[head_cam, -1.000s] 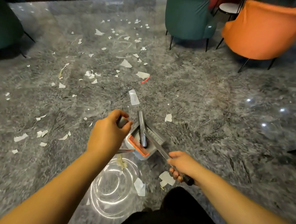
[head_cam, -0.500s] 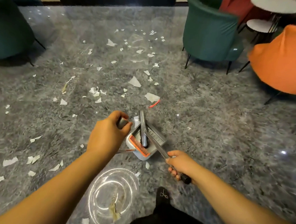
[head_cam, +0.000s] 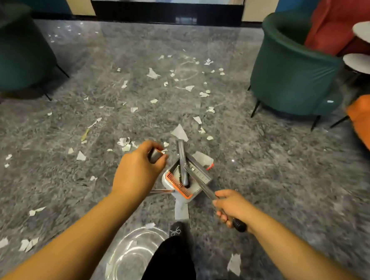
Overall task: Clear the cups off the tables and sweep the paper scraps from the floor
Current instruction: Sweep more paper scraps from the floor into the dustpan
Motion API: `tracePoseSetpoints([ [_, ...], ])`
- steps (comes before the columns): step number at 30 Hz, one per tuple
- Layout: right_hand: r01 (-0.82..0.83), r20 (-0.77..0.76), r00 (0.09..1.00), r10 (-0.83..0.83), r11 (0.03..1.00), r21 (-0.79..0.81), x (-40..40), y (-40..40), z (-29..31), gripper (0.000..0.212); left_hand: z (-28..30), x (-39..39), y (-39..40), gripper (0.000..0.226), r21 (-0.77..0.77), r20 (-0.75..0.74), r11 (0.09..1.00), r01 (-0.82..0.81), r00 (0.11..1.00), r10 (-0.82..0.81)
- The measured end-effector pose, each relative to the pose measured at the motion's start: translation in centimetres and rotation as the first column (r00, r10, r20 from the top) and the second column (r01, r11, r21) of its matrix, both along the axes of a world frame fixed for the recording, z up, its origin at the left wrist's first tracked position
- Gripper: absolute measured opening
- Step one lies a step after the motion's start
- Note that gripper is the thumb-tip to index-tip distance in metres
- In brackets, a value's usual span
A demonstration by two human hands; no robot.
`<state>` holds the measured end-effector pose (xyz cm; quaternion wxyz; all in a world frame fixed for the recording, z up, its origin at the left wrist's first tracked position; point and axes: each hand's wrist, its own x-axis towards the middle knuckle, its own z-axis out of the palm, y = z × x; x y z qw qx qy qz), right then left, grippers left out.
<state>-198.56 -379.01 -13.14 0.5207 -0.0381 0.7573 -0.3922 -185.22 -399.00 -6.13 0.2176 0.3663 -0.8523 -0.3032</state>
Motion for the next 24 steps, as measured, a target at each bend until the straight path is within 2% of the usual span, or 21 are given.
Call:
tracePoseSetpoints([
  [2,-0.011,-0.003,1.0,0.011,1.0,0.007,-3.2,-3.8,-0.1,0.02,-0.3,-3.2,-3.9,0.015,0.0,0.001,1.0,0.01,1.0,-0.01],
  [8,0.015,0.01,1.0,-0.015,1.0,0.013,-12.1,-14.0,-0.1,0.016,0.6,-12.5,-14.4,0.018,-0.019,-0.004,0.999,0.044,0.999,-0.044],
  [12,0.05,0.01,0.999,-0.05,0.999,-0.002,-18.1,-20.2,-0.2,0.037,1.2,-18.8,-20.6,0.017,-0.004,-0.009,0.998,0.057,0.998,-0.057],
  [14,0.054,0.013,0.998,-0.054,0.998,-0.013,-21.3,-23.1,-0.5,0.039,1.0,-21.8,-23.3,0.016,-0.009,-0.004,0.998,0.054,0.999,-0.054],
  [22,0.005,0.003,1.0,-0.005,0.999,-0.045,-36.9,-36.6,-2.1,0.014,-0.6,-36.1,-36.1,0.017,-0.044,0.015,0.999,-0.013,1.0,0.013],
  [24,-0.036,-0.002,0.999,0.036,0.999,-0.031,-41.1,-40.0,-2.1,0.017,-0.5,-40.1,-39.0,0.017,-0.058,0.029,0.998,-0.029,0.999,0.03],
])
